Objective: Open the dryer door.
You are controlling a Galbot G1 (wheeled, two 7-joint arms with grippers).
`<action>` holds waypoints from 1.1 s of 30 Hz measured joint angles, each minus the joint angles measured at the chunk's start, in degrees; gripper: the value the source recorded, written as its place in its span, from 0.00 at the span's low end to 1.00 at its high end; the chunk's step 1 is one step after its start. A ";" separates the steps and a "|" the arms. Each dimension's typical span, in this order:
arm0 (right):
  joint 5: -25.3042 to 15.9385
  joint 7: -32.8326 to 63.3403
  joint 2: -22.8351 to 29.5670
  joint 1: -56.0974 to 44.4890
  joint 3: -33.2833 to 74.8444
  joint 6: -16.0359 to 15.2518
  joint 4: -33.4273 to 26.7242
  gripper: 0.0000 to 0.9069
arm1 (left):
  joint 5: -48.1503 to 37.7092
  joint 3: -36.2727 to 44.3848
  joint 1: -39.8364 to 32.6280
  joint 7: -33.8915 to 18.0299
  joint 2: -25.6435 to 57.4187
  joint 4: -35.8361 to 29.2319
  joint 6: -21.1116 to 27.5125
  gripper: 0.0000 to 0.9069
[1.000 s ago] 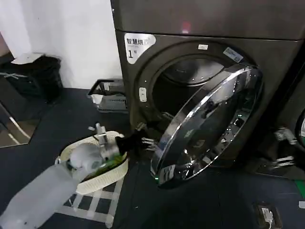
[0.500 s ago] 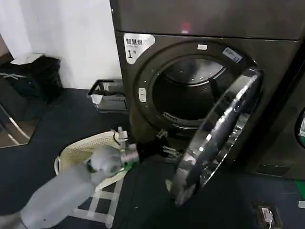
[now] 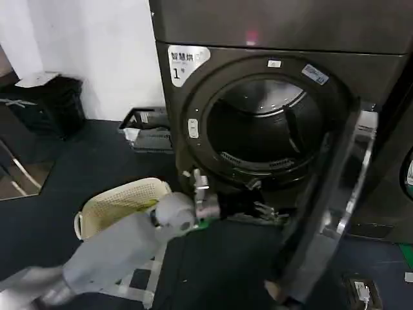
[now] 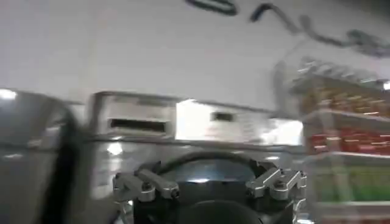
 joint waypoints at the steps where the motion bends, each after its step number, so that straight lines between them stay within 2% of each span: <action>1: -0.91 1.72 0.00 -0.20 1.12 -0.30 -0.11 1.00 | -0.01 0.45 -0.50 0.01 -0.71 0.41 -0.09 1.00; 10: -9.07 8.70 0.66 -2.63 7.64 -0.88 -2.36 1.00 | 0.18 4.47 -4.02 -0.30 -9.12 5.87 -0.55 1.00; 13: -10.57 9.24 0.60 -3.42 9.28 -1.15 -3.35 1.00 | 1.35 5.24 -4.42 -0.62 -12.37 8.11 -0.88 1.00; 21: -10.99 8.76 1.63 -5.01 13.21 -1.22 -3.17 1.00 | 6.32 6.00 -4.91 -1.35 -19.64 13.31 -2.74 1.00; 33: -9.92 9.45 1.85 -6.70 17.23 0.46 -3.47 1.00 | 9.92 5.66 -5.69 -3.38 -28.14 20.51 -3.28 1.00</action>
